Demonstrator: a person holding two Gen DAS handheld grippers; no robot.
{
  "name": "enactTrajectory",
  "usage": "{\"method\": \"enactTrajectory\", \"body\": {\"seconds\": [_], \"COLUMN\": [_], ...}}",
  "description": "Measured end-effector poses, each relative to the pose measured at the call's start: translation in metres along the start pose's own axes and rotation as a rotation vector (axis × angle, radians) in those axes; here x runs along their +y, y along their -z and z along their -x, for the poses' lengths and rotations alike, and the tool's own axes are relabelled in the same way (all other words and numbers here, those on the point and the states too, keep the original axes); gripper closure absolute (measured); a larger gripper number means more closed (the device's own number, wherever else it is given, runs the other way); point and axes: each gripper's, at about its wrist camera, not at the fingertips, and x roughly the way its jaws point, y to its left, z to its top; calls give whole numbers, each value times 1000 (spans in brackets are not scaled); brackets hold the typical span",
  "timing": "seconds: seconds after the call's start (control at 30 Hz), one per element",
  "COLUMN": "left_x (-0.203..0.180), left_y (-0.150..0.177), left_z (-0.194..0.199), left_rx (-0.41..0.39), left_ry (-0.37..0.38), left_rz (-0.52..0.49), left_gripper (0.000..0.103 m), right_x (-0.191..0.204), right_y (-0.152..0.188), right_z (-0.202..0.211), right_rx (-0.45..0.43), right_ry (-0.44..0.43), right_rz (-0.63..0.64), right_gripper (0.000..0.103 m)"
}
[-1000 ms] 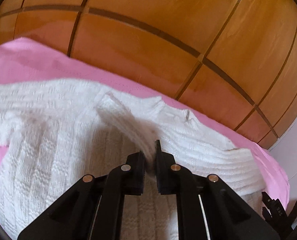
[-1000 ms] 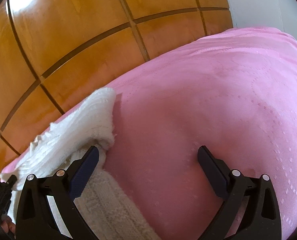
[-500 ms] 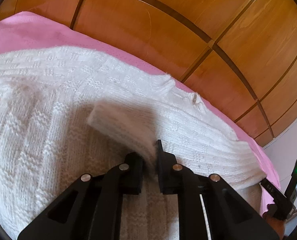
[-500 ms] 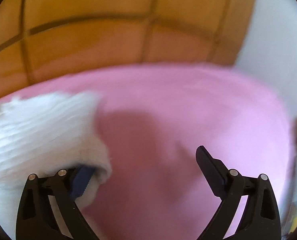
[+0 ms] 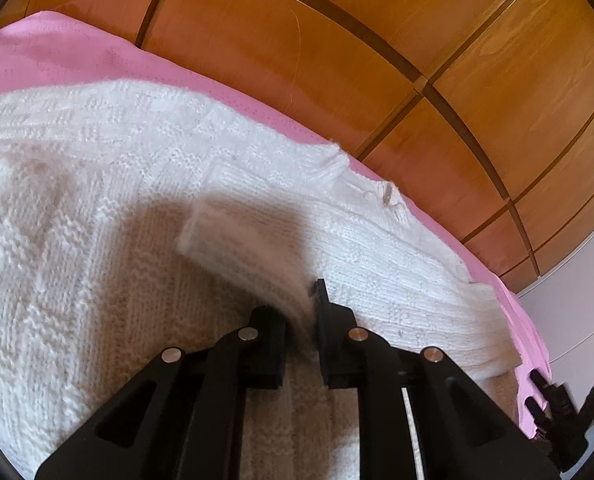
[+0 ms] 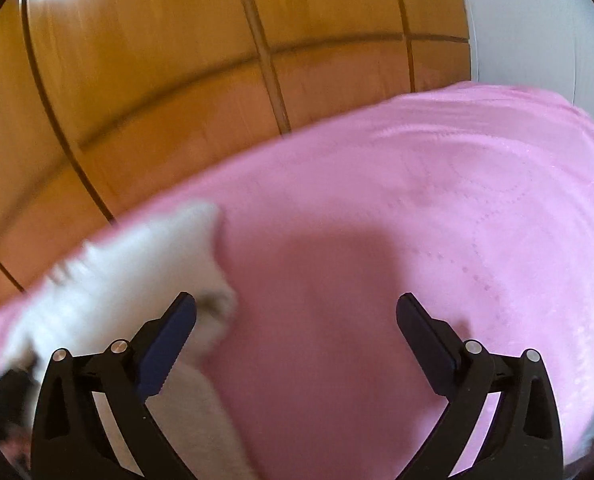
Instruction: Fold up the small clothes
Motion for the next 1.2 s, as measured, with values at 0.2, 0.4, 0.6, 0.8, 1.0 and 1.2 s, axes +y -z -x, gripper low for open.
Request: {"method": "enactTrajectory", "body": {"seconds": [0.2,0.4,0.6,0.8,1.0,1.2], "left_x": [0,-3,-5,-5,5,49], "left_y": [0,2,3,2,-2,-7], "left_z": [2,9,8,9,34,100], "left_rx": [1,-26,-26,-23,-44,-158], "left_ry": [19,75,84,91,61,-28], "left_rz": [0,-23,-21,-13,11,41], "left_gripper": [87,66,65,64,46,29], "right_x": [38,33,33,63,56,53], "right_y": [-2,3,28,60,55,58], "right_z": [-35,-43,18,-6,-12,-11], "right_rx": [48,101,-31,71,94,95], "right_ry": [122,177,6,45,17,19], "right_rz": [143,147,131,295,257,258], "right_gripper": [4,4,4,4,3,3]}}
